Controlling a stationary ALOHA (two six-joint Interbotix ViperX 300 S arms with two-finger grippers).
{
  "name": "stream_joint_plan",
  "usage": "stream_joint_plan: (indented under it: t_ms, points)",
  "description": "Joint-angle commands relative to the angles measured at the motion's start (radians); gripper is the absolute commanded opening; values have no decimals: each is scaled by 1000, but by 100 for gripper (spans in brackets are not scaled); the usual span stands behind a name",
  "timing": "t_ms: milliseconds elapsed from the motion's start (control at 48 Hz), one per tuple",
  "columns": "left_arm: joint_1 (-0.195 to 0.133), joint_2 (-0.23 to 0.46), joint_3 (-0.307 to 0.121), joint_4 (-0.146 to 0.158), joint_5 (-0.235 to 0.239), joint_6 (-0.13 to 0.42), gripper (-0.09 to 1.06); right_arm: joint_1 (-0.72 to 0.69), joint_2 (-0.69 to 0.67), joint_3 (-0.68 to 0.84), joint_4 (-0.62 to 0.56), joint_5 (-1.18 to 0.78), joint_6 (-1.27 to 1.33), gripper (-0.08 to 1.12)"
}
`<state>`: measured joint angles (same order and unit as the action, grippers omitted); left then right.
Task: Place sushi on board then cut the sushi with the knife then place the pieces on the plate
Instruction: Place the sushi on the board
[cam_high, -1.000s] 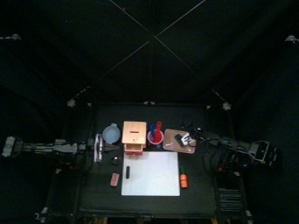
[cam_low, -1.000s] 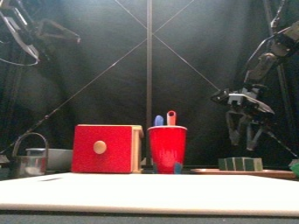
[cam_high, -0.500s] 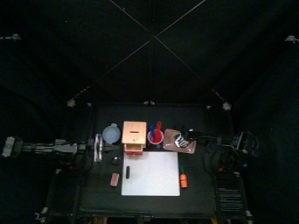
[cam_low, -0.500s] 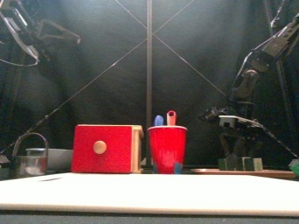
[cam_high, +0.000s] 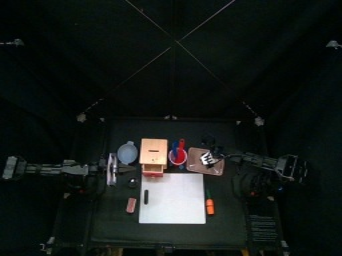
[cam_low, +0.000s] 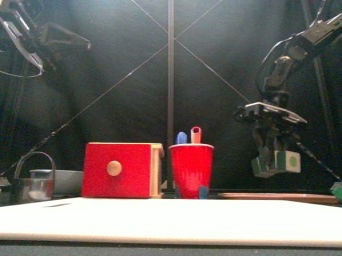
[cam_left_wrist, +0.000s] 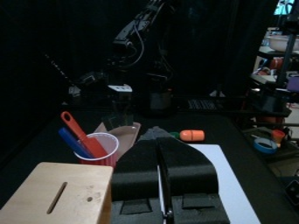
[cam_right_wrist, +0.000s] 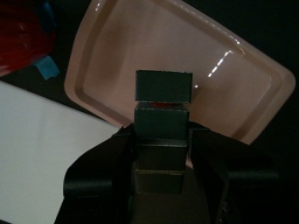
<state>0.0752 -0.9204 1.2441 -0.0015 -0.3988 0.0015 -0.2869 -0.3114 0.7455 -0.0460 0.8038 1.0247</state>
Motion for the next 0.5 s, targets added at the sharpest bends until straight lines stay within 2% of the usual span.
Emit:
stream_joint_plan:
  t_ms: [21,125,229,417,500]
  points:
    - [6,3,-11,3,-9,2,10,126,23,-35,-64,-3,239,53]
    - [9,3,0,3,-11,5,10,264,106,-72,-138,-15,522,53]
    - [28,3,15,9,-11,6,10,348,212,-153,-195,-66,704,53]
    - [31,3,40,12,-35,6,10,377,465,-403,-179,-71,753,53]
    - [40,3,44,17,-67,8,10,383,538,-492,-178,-37,750,53]
